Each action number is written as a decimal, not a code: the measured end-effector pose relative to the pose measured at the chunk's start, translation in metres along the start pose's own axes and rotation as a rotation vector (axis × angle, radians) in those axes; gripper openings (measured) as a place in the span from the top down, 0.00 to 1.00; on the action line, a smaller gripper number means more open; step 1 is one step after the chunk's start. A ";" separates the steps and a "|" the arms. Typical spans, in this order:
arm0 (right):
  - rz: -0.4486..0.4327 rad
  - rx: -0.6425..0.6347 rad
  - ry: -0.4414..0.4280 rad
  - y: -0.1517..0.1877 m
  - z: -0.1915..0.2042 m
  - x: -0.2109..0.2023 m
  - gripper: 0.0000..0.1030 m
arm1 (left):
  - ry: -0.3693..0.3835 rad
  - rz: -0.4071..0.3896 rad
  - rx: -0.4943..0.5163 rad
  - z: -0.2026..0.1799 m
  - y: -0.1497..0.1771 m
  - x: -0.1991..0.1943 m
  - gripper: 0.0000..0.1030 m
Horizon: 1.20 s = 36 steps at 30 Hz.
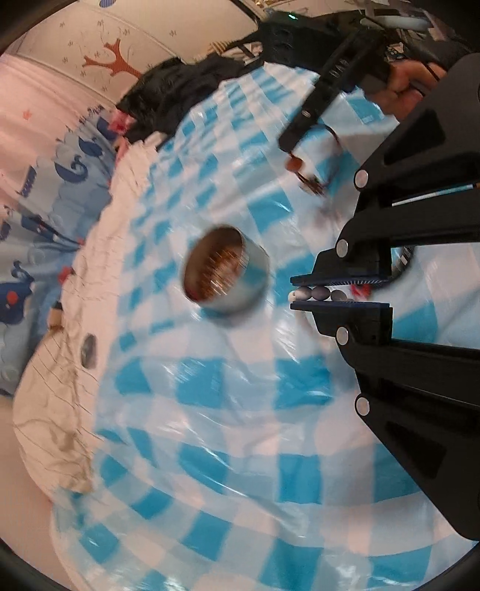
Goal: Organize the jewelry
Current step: 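Carry white bead bracelet to tin with left gripper while right gripper lifts orange-bead cord, then open left gripper over silver tin while right gripper drops orange-bead cord in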
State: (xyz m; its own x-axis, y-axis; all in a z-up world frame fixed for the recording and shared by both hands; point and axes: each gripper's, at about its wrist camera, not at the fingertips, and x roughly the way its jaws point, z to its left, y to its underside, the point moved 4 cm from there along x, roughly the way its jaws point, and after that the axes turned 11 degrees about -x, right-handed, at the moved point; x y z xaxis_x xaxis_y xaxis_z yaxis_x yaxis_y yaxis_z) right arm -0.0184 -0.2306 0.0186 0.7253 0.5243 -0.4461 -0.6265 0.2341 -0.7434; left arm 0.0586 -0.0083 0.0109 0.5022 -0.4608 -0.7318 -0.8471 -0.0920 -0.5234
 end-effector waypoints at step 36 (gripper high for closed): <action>0.182 -0.200 0.299 0.024 -0.009 0.018 0.86 | 0.025 -0.004 -0.185 0.037 0.000 0.031 0.55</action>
State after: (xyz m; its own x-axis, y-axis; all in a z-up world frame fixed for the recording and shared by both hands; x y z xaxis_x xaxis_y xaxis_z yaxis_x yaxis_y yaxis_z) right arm -0.0179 -0.2223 -0.0118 0.6771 0.2744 -0.6828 -0.7060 -0.0198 -0.7080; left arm 0.0806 0.0104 -0.0281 0.5032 -0.4819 -0.7174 -0.8637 -0.2534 -0.4356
